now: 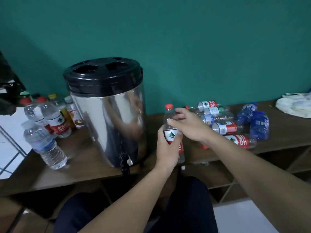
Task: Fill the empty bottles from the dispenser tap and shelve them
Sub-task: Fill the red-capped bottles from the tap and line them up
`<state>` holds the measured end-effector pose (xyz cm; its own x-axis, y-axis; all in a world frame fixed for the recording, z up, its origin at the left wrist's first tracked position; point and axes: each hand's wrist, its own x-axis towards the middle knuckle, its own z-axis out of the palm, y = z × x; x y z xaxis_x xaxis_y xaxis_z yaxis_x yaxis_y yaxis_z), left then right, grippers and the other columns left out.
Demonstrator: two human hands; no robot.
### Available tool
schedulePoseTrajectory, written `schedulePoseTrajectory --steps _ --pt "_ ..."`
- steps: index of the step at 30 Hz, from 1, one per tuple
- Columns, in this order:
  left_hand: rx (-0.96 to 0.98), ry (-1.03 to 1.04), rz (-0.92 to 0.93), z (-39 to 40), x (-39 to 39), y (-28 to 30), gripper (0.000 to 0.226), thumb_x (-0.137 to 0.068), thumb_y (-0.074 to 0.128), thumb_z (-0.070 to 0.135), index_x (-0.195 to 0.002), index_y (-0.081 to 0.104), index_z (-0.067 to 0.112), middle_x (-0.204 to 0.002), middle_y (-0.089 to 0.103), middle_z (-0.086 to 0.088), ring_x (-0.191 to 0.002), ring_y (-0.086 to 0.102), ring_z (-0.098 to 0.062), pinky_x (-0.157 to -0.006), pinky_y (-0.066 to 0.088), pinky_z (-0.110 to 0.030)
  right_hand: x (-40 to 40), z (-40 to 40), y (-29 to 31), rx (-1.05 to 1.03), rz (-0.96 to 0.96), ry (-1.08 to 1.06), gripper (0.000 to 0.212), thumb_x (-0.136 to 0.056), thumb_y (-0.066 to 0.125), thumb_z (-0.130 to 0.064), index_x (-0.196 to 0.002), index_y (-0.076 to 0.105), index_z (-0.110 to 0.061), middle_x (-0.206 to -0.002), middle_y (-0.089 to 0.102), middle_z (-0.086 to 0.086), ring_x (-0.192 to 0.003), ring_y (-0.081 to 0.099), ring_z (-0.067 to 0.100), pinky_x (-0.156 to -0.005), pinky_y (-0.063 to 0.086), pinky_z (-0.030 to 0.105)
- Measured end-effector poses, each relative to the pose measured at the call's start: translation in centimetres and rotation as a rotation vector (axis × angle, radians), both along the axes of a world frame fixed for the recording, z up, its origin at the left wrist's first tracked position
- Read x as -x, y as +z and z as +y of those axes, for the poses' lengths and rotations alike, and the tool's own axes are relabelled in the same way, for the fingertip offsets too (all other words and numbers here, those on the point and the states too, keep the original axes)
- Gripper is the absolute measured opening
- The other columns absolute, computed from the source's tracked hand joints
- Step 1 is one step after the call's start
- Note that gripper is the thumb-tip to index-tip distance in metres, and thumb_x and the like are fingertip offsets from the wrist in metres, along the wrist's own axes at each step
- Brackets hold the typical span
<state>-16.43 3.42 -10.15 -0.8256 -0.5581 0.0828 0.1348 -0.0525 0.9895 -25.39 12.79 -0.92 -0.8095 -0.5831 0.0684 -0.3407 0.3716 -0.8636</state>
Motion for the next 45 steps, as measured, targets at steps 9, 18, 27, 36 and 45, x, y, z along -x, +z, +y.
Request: schedulePoseTrajectory --steps 9,18,27,36,45 --pt "0.118 -0.220 0.030 -0.1 -12.1 -1.3 0.059 -0.102 0.083 0.032 -0.150 0.049 0.041 -0.113 0.077 0.009 -0.091 0.076 -0.013 -0.077 0.065 -0.037 -10.2 -0.4 -0.3 0.076 0.078 -0.075 0.049 -0.094 0.084 -0.046 -0.133 0.060 -0.027 -0.113 0.072 -0.010 -0.101 0.071 0.006 -0.082 0.057 0.028" --pt "0.400 -0.132 -0.121 -3.4 -17.8 -5.1 0.059 -0.093 0.086 0.042 -0.142 0.054 0.047 -0.114 0.074 0.022 -0.102 0.072 -0.004 -0.092 0.063 -0.035 -12.3 -1.4 -0.4 -0.365 0.564 -0.177 0.090 -0.106 0.031 -0.081 -0.063 0.060 -0.006 -0.061 0.063 0.007 -0.061 0.063 0.024 -0.072 0.059 0.048" --pt "0.373 -0.110 -0.138 -4.5 -19.6 -7.2 0.063 -0.083 0.094 0.049 -0.136 0.060 0.049 -0.108 0.077 0.021 -0.094 0.074 -0.004 -0.087 0.065 -0.036 -13.0 -2.7 -0.4 -0.630 0.526 -0.033 0.075 -0.111 0.041 -0.062 -0.057 0.047 -0.010 -0.057 0.050 0.007 -0.059 0.055 0.030 -0.066 0.053 0.044" --pt "0.155 -0.367 -0.029 -6.5 -20.1 -7.3 0.030 -0.089 0.094 0.014 -0.107 0.074 0.027 -0.095 0.075 -0.001 -0.085 0.067 -0.015 -0.079 0.059 -0.042 -12.7 -1.0 0.3 -0.532 0.721 0.368 0.059 -0.118 0.025 -0.056 -0.078 0.041 -0.015 -0.072 0.046 0.005 -0.066 0.047 0.023 -0.068 0.044 0.047" --pt "0.160 -0.400 -0.081 -8.2 -20.1 -8.3 0.033 -0.093 0.092 0.021 -0.119 0.073 0.021 -0.110 0.078 -0.014 -0.094 0.071 -0.019 -0.086 0.062 -0.041 -12.6 -0.4 0.0 -0.459 0.592 0.491 0.019 -0.117 0.044 -0.039 -0.112 0.058 -0.027 -0.107 0.061 -0.011 -0.099 0.058 0.009 -0.088 0.047 0.034"
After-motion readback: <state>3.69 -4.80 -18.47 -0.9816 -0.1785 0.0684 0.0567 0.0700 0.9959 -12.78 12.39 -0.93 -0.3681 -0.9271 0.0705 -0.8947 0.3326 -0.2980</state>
